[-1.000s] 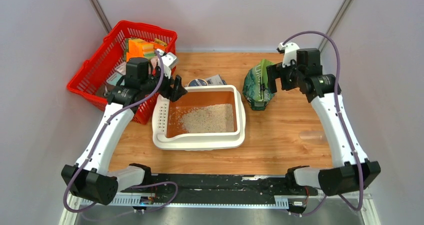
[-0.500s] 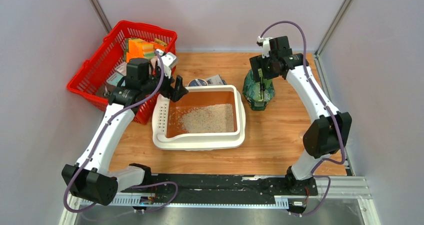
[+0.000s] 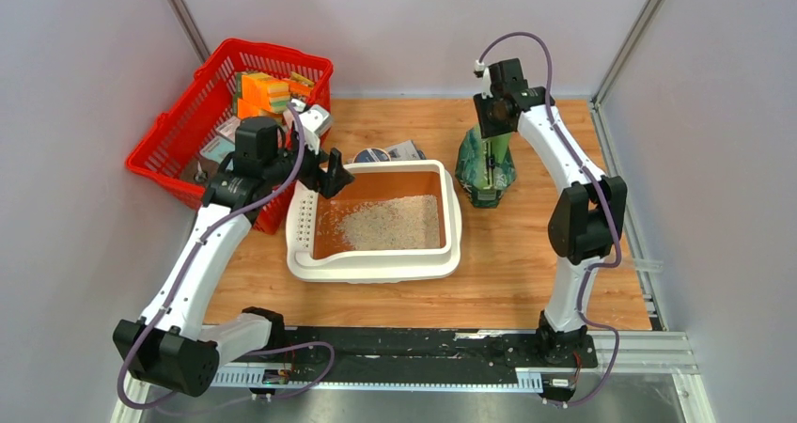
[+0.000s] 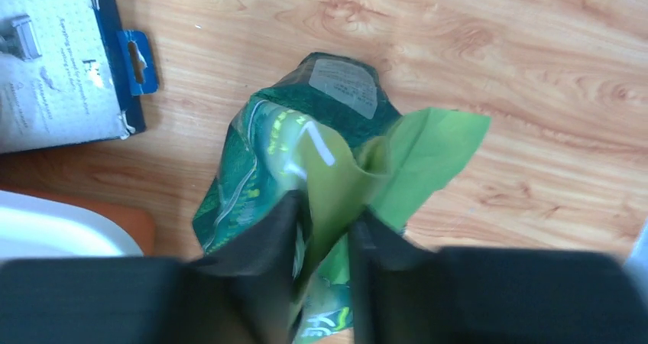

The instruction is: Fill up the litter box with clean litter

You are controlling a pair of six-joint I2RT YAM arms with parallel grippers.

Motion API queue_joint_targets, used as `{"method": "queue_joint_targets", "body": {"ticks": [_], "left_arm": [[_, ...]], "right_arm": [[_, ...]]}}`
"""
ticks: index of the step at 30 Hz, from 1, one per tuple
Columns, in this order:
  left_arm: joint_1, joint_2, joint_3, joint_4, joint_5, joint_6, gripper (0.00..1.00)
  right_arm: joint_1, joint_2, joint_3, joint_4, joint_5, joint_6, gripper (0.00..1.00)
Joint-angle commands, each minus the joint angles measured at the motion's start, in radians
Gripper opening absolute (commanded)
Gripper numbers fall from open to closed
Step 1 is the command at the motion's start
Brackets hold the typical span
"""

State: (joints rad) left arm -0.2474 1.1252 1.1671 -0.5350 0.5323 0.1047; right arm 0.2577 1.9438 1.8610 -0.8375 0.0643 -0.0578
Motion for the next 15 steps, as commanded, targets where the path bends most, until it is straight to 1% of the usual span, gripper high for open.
{"method": "queue_joint_targets", "body": {"ticks": [1, 2, 3, 4, 6, 7, 10, 11, 12, 15], "left_arm": [[-0.003, -0.038, -0.017, 0.036, 0.044, -0.025, 0.89], [-0.003, -0.041, -0.020, 0.038, 0.047, -0.023, 0.89], [-0.003, -0.042, -0.026, 0.041, 0.052, -0.026, 0.89], [-0.003, -0.042, -0.029, 0.044, 0.054, -0.025, 0.89], [-0.003, -0.047, -0.035, 0.047, 0.064, -0.020, 0.89], [-0.003, -0.047, -0.038, 0.049, 0.069, -0.019, 0.89], [-0.003, -0.048, -0.046, 0.052, 0.084, -0.014, 0.89], [-0.004, -0.047, -0.049, 0.052, 0.089, -0.013, 0.89], [-0.006, -0.045, -0.052, 0.053, 0.098, -0.011, 0.89], [-0.015, -0.039, -0.055, 0.058, 0.104, -0.010, 0.89]], "right_arm": [[0.003, -0.006, 0.060, 0.018, -0.049, -0.086, 0.17], [0.003, -0.019, 0.043, 0.014, -0.093, -0.108, 0.14], [0.003, -0.032, 0.026, 0.009, -0.106, -0.129, 0.11], [0.003, -0.046, 0.009, -0.008, -0.121, -0.187, 0.05], [0.003, -0.095, -0.039, -0.041, -0.172, -0.261, 0.01], [0.002, -0.115, -0.055, -0.079, -0.185, -0.327, 0.00], [-0.006, -0.216, -0.141, -0.136, -0.277, -0.443, 0.00], [-0.006, -0.248, -0.169, -0.138, -0.309, -0.524, 0.00], [-0.008, -0.314, -0.216, -0.147, -0.331, -0.566, 0.00], [-0.024, -0.417, -0.269, -0.207, -0.414, -0.744, 0.00]]}}
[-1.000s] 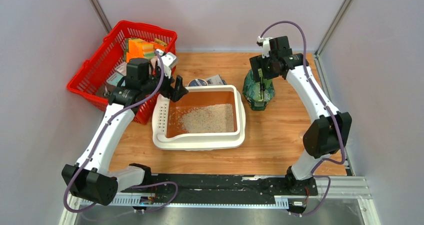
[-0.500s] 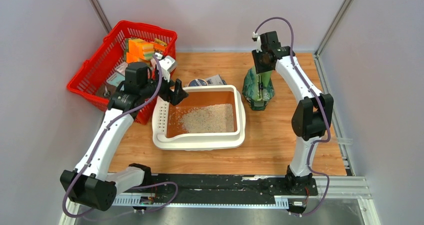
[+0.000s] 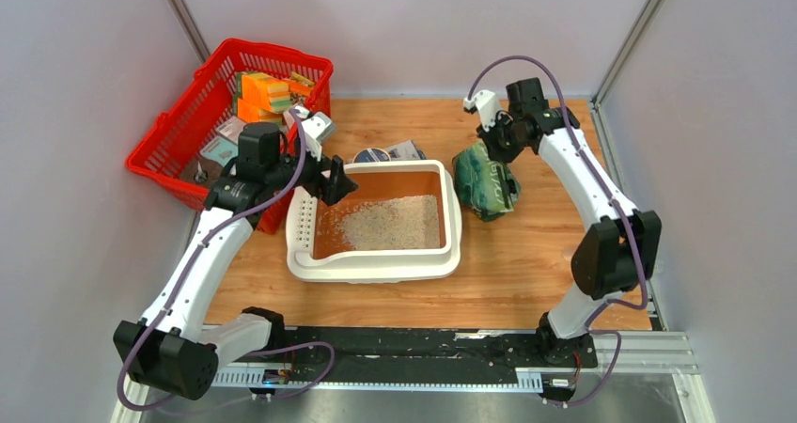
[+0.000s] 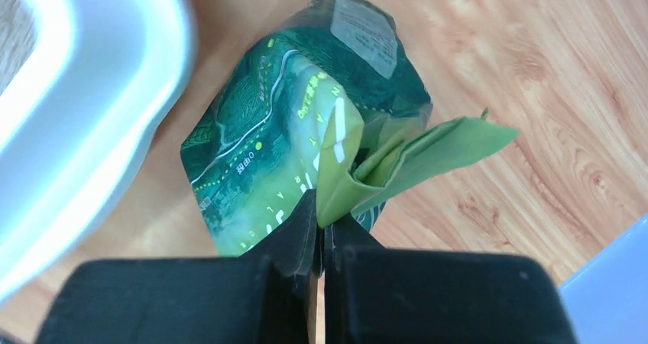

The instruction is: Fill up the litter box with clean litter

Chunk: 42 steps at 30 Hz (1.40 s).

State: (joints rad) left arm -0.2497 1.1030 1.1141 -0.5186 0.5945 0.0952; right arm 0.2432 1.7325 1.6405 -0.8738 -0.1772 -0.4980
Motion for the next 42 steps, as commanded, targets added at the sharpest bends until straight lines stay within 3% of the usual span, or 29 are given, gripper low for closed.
{"method": "queue_joint_targets", "body": {"ticks": [1, 4, 7, 16, 17, 19, 21, 24, 29, 34, 38, 40, 42], "left_arm": [[-0.016, -0.014, 0.000, 0.045, 0.047, 0.000, 0.89], [-0.033, -0.009, 0.000, 0.048, 0.060, 0.001, 0.90], [-0.049, -0.005, -0.007, 0.052, 0.067, 0.009, 0.89], [-0.094, 0.018, 0.033, -0.007, 0.110, 0.104, 0.90], [-0.103, 0.023, 0.041, -0.011, 0.125, 0.122, 0.90], [-0.128, 0.046, 0.075, -0.012, 0.136, 0.127, 0.92], [-0.181, 0.067, 0.131, -0.014, 0.134, 0.123, 0.93], [-0.272, 0.127, 0.226, -0.003, 0.125, 0.133, 0.94], [-0.414, 0.339, 0.401, 0.057, 0.102, 0.144, 0.95], [-0.563, 0.645, 0.685, 0.045, 0.068, 0.214, 0.96], [-0.631, 0.825, 0.863, 0.006, 0.041, 0.288, 0.97], [-0.645, 0.898, 0.927, -0.001, 0.025, 0.291, 0.97], [-0.657, 0.929, 0.940, -0.004, 0.007, 0.311, 0.96]], "right_arm": [[-0.016, -0.226, -0.051, -0.223, -0.192, -0.344, 0.00], [-0.018, -0.270, -0.051, -0.286, -0.228, -0.456, 0.00], [-0.022, -0.248, -0.024, -0.284, -0.196, -0.407, 0.00], [-0.025, -0.218, 0.015, -0.303, -0.303, -0.326, 0.01], [-0.027, -0.217, 0.022, -0.306, -0.307, -0.314, 0.04], [-0.027, -0.221, 0.041, -0.310, -0.289, -0.268, 0.37], [-0.033, -0.241, 0.082, -0.310, -0.277, -0.238, 0.59], [-0.057, -0.290, 0.116, -0.321, -0.277, -0.192, 0.76], [-0.142, -0.390, 0.044, -0.337, -0.254, -0.133, 0.85], [-0.353, -0.488, -0.114, -0.358, -0.268, -0.131, 0.92], [-0.519, -0.516, -0.136, -0.510, -0.419, -0.290, 0.94], [-0.596, -0.522, -0.146, -0.635, -0.499, -0.489, 0.92], [-0.584, -0.544, -0.192, -0.665, -0.511, -0.571, 0.90]]}}
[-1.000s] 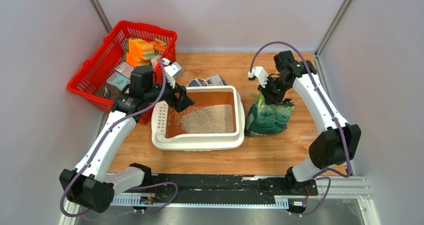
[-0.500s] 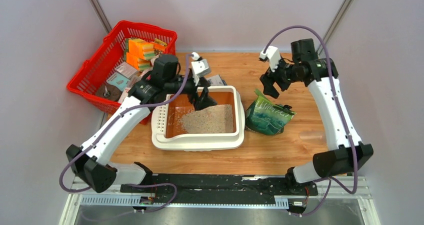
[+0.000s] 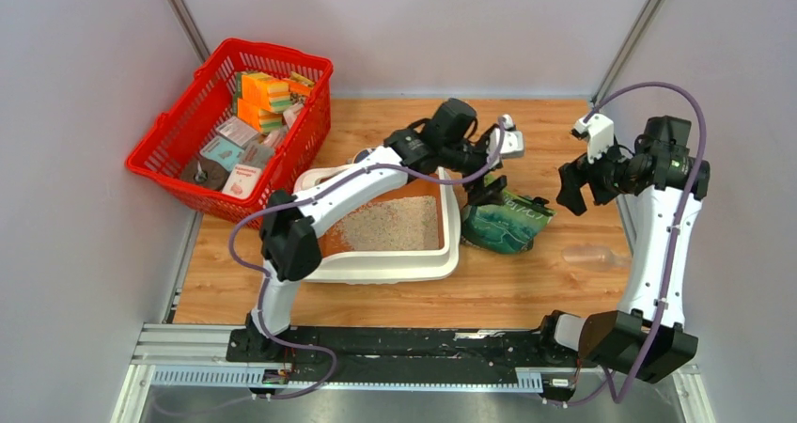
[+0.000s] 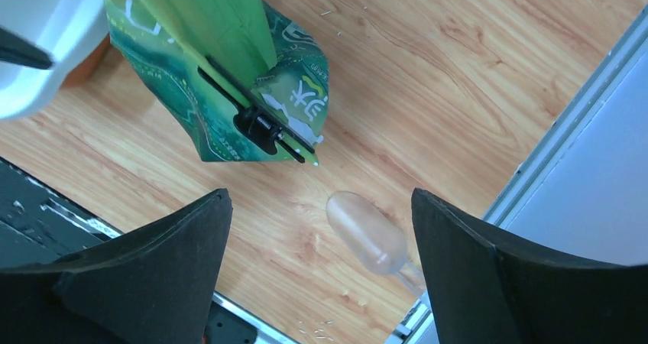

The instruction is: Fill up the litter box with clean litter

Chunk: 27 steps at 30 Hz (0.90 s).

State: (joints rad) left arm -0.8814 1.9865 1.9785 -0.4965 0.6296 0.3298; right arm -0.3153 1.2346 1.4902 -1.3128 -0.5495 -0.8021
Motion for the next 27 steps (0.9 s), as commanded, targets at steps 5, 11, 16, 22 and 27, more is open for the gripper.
{"method": "queue_joint_targets", "body": {"ticks": [5, 11, 16, 22, 27], "left_arm": [[-0.034, 0.075, 0.043, -0.082, -0.094, 0.176, 0.84], [-0.034, 0.046, 0.019, -0.108, -0.088, 0.195, 0.28], [-0.033, 0.029, 0.003, -0.062, -0.119, 0.104, 0.00], [-0.025, 0.000, -0.035, 0.007, -0.116, -0.007, 0.00], [-0.016, 0.001, -0.040, 0.018, -0.114, -0.026, 0.00]], "right_arm": [[0.018, -0.024, -0.088, -0.256, -0.170, -0.397, 0.88], [0.025, 0.014, -0.111, -0.256, -0.184, -0.561, 0.84], [0.054, 0.040, -0.111, -0.285, -0.167, -0.727, 0.81], [0.093, 0.083, -0.133, -0.267, -0.149, -0.750, 0.70], [0.117, 0.097, -0.162, -0.276, -0.136, -0.746, 0.55]]}}
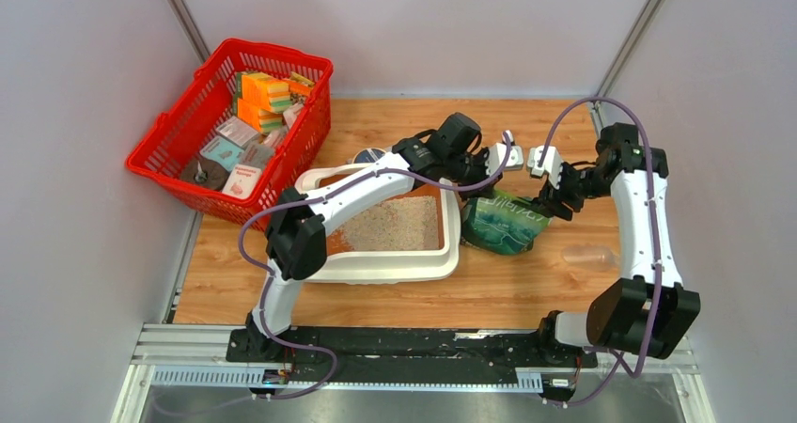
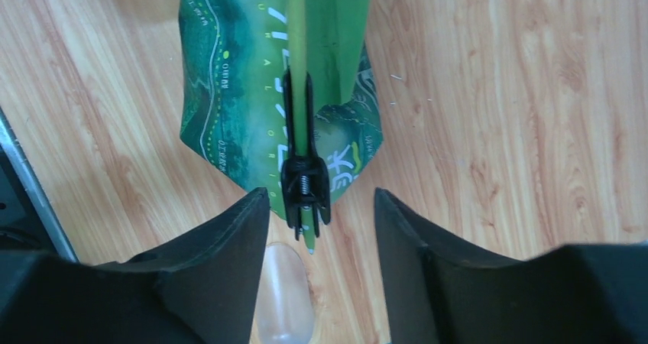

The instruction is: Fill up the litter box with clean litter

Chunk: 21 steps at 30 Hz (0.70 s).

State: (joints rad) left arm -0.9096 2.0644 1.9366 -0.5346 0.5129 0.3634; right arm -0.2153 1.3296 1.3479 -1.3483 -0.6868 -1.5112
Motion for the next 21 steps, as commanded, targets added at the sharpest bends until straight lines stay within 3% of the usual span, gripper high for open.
{"method": "queue_joint_targets", "body": {"ticks": [1, 13, 20, 21], "left_arm": [[0.012, -0.076, 0.002, 0.058, 0.001, -0.063, 0.00], [0.017, -0.069, -0.001, 0.065, -0.002, -0.070, 0.00], [0.026, -0.067, -0.001, 0.074, 0.001, -0.090, 0.00], [0.026, -0.067, -0.001, 0.076, 0.001, -0.096, 0.00]], "right_arm": [[0.019, 0.002, -0.026, -0.238, 0.001, -0.035, 0.54], [0.030, 0.017, -0.059, -0.195, -0.002, 0.002, 0.28], [0.033, 0.008, -0.041, -0.192, -0.031, 0.011, 0.00], [0.031, -0.004, -0.023, -0.187, -0.031, 0.016, 0.00]]}}
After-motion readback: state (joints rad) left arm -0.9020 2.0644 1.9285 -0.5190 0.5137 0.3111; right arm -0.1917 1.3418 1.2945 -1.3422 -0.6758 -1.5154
